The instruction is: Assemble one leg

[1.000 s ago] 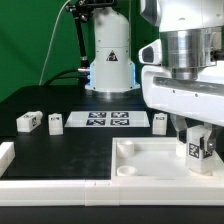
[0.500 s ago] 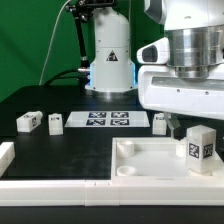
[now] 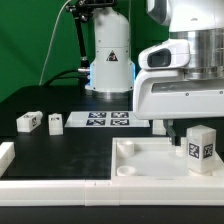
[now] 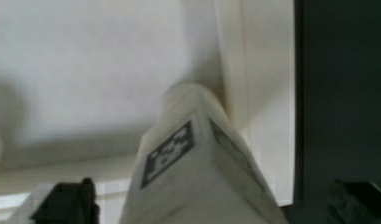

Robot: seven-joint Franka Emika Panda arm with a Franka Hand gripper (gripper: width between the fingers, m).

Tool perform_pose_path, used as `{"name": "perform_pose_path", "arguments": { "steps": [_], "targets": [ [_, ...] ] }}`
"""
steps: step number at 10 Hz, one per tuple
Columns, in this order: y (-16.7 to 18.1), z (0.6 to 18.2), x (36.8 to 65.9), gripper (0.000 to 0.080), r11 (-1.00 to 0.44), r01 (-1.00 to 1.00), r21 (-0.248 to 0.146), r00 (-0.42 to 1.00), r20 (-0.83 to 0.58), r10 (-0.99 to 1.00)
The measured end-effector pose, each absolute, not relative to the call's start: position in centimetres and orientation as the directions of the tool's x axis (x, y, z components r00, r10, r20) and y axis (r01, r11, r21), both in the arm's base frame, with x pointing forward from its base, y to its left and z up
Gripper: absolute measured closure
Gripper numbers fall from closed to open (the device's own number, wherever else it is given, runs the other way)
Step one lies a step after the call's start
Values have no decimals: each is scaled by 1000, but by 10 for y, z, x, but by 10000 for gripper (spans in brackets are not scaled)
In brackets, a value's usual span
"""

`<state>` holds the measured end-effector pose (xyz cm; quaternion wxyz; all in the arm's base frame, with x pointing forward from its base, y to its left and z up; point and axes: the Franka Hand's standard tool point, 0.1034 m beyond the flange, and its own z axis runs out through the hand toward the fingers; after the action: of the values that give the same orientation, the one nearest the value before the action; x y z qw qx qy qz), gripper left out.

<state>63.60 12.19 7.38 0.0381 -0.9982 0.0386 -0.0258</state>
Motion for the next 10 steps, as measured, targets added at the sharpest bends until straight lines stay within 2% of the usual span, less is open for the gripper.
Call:
{"name": "perform_pose_path", "arguments": {
  "steps": [4,5,7,8,9,10],
  "targets": [
    [121,72,636,151,-967,248,-51,967,69,245],
    [120,72,636,151,-964,261,-50,964,70,257],
    [120,72,636,409,-964,260,-51,964,70,256],
    [120,72,636,409,-965,256,-51,965,70,252],
    [120,72,636,509,-972,227,-54,972,68,223],
    [120,72,636,509,-972,228,-53,972,68,225]
  ]
}}
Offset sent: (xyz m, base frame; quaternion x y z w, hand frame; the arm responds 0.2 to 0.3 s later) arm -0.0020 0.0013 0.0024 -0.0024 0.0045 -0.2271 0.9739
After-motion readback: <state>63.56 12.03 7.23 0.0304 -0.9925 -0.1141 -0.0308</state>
